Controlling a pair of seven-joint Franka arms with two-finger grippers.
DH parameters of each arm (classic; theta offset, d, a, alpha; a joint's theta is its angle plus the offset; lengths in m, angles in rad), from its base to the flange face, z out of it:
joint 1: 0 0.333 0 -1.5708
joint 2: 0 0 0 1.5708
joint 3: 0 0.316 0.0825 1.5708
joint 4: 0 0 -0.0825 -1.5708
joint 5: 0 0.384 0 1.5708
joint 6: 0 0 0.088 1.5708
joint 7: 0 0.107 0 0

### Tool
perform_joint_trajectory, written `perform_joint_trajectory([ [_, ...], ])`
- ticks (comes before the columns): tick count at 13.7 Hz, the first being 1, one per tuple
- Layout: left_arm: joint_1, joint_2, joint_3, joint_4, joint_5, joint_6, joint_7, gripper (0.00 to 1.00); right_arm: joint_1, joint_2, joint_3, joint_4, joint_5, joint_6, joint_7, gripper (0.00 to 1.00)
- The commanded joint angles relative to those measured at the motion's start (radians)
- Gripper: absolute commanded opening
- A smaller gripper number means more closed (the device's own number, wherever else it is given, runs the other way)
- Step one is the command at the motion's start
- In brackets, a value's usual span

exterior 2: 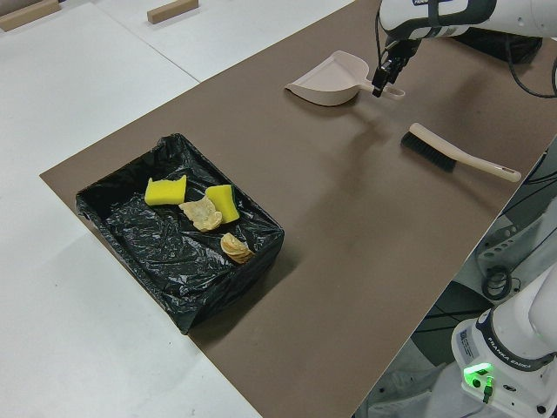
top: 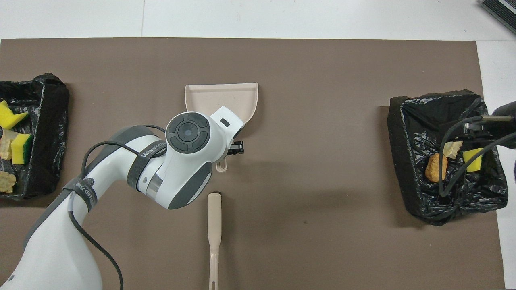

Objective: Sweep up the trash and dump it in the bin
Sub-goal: 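Bring the empty dustpan back and set it on the table with the left gripper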

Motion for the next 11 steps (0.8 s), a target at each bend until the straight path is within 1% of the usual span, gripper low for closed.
perform_joint_trajectory([
  [1,-0.004,-0.051,0.05,0.032,-0.018,-0.055,0.122,1.0,-0.004,-0.016,0.004,-0.019,0.003,0.003,0.019,1.0],
  [3,-0.007,-0.098,0.119,0.114,-0.018,-0.18,0.261,1.0,-0.004,-0.016,0.004,-0.019,0.003,0.003,0.019,1.0],
  [6,-0.001,-0.196,0.227,0.189,-0.026,-0.34,0.433,1.0,-0.004,-0.016,0.004,-0.019,0.003,0.003,0.019,1.0],
  [7,0.003,-0.218,0.257,0.221,-0.049,-0.406,0.49,1.0,-0.004,-0.016,0.004,-0.019,0.003,0.003,0.019,1.0],
  [9,0.007,-0.258,0.346,0.327,-0.13,-0.565,0.628,1.0,-0.004,-0.016,0.004,-0.019,0.003,0.003,0.019,1.0],
  [10,0.016,-0.267,0.382,0.353,-0.156,-0.63,0.677,1.0,-0.004,-0.016,0.004,-0.019,0.003,0.003,0.018,1.0],
  [11,0.025,-0.293,0.409,0.369,-0.165,-0.682,0.705,1.0,-0.004,-0.016,0.004,-0.019,0.005,0.003,0.019,1.0],
])
